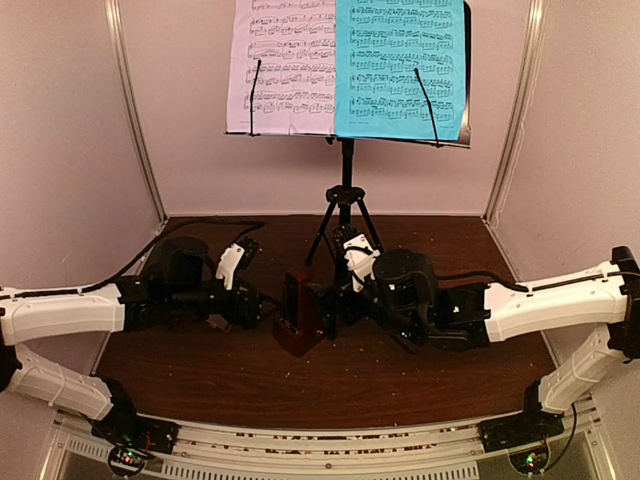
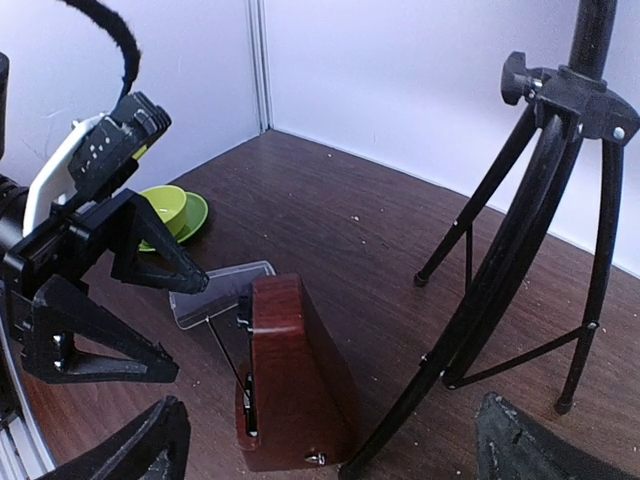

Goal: Set up the instrument practice props

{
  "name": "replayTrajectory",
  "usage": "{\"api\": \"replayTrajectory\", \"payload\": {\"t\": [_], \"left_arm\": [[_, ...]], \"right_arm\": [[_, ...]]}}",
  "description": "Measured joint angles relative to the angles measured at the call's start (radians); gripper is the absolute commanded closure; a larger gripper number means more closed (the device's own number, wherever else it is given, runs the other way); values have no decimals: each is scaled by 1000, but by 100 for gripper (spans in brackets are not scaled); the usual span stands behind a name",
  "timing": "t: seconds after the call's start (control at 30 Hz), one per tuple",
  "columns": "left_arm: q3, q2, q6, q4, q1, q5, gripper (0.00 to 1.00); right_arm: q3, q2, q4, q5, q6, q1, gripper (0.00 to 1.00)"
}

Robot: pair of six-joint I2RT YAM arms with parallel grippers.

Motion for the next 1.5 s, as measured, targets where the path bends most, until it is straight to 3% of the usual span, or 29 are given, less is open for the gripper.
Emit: {"api": "replayTrajectory", "payload": {"t": [0.27,0.57,1.17,1.5], "left_arm": [[62,79,-11,26,-30,-61,20],[66,152,-50,49,19,-95,24],[89,233,-47,25,339,-29,26],[258,233,2,-64,488,-2,22]], "right_arm": [[-56,-66,-48,40,27,0,0],[-57,-84,-80,74,52,-5,0],[15,-71,-153,101,69,-6,0],[30,-64,-153,121,67,-11,0]]}}
